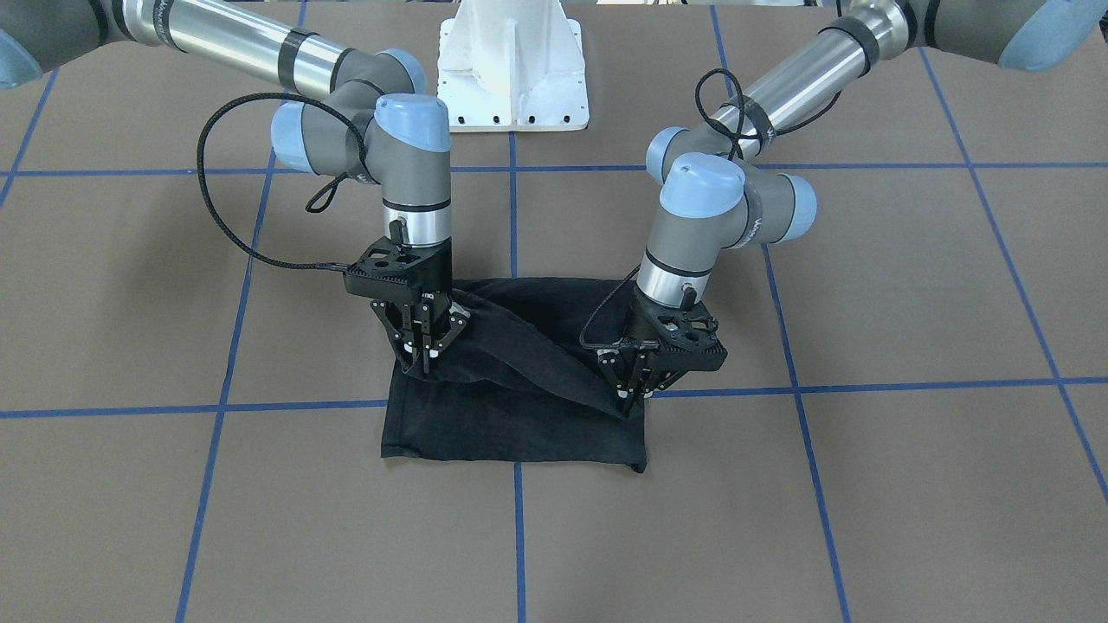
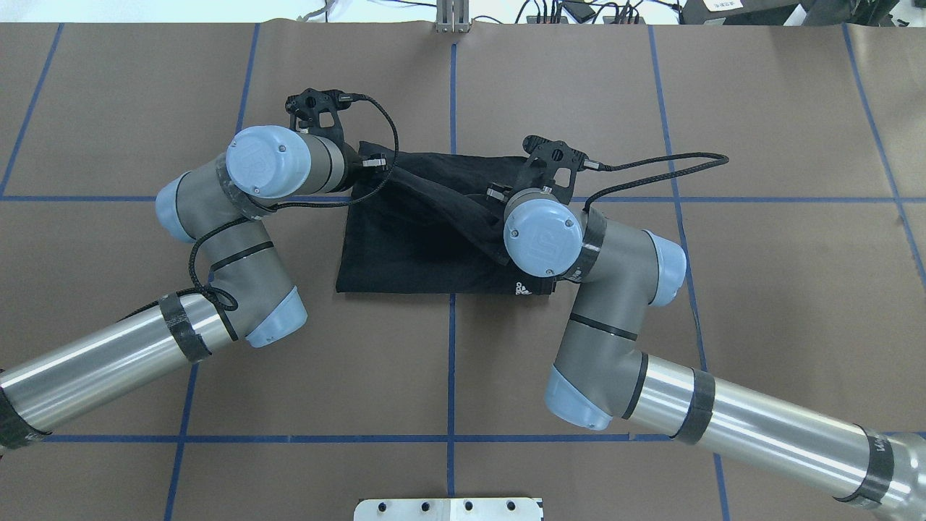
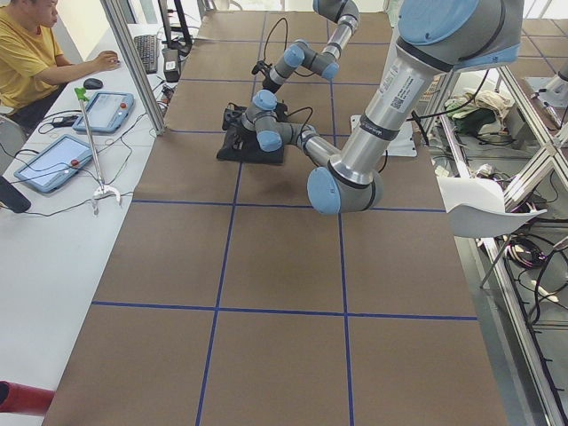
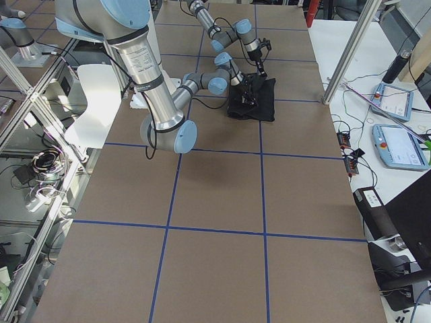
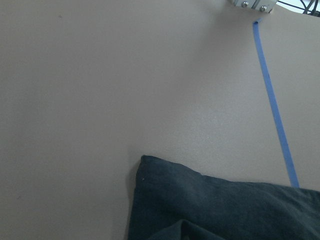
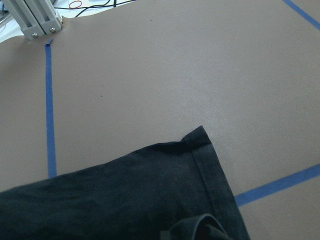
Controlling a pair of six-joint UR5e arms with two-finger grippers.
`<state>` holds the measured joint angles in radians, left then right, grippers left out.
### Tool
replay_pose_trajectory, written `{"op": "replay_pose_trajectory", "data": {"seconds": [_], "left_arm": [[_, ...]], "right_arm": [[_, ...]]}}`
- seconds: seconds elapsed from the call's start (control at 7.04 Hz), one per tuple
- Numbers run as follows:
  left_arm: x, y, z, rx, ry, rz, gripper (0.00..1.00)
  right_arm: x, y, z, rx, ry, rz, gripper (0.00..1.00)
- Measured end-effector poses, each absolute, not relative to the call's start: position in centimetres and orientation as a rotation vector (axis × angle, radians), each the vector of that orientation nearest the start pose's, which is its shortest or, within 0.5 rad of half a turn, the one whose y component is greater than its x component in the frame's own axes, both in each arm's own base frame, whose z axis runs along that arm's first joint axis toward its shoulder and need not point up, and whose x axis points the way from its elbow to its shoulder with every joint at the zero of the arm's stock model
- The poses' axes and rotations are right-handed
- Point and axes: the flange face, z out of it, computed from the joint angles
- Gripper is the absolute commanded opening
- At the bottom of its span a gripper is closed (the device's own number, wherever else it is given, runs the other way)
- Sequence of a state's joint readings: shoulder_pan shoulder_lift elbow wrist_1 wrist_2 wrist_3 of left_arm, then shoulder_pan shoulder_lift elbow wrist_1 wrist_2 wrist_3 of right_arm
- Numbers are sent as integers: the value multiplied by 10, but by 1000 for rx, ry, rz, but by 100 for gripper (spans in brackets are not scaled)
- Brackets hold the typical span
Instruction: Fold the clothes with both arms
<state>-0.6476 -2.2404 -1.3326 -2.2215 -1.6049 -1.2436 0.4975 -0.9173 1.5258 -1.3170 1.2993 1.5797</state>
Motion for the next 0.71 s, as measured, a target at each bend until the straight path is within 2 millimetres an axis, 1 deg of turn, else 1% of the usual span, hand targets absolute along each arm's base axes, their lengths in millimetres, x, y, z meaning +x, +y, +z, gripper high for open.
{"op": "replay_pose_trajectory", "data": {"seconds": [0.14, 0.28, 0.43, 0.57, 0.71], "left_arm": [[521, -561, 288, 489, 976, -262, 100], [509, -566, 283, 507, 980, -232, 100], [486, -574, 278, 531, 985, -164, 100], [452, -579, 285, 555, 982, -66, 100], [419, -579, 297, 586, 971, 27, 100]], "right_arm": [[-540, -501, 257, 428, -792, 573, 100], [-519, -521, 250, 381, -810, 521, 100], [-499, -533, 239, 346, -840, 467, 100], [-484, -534, 224, 332, -871, 433, 100], [-477, -524, 205, 327, -893, 413, 100]]}}
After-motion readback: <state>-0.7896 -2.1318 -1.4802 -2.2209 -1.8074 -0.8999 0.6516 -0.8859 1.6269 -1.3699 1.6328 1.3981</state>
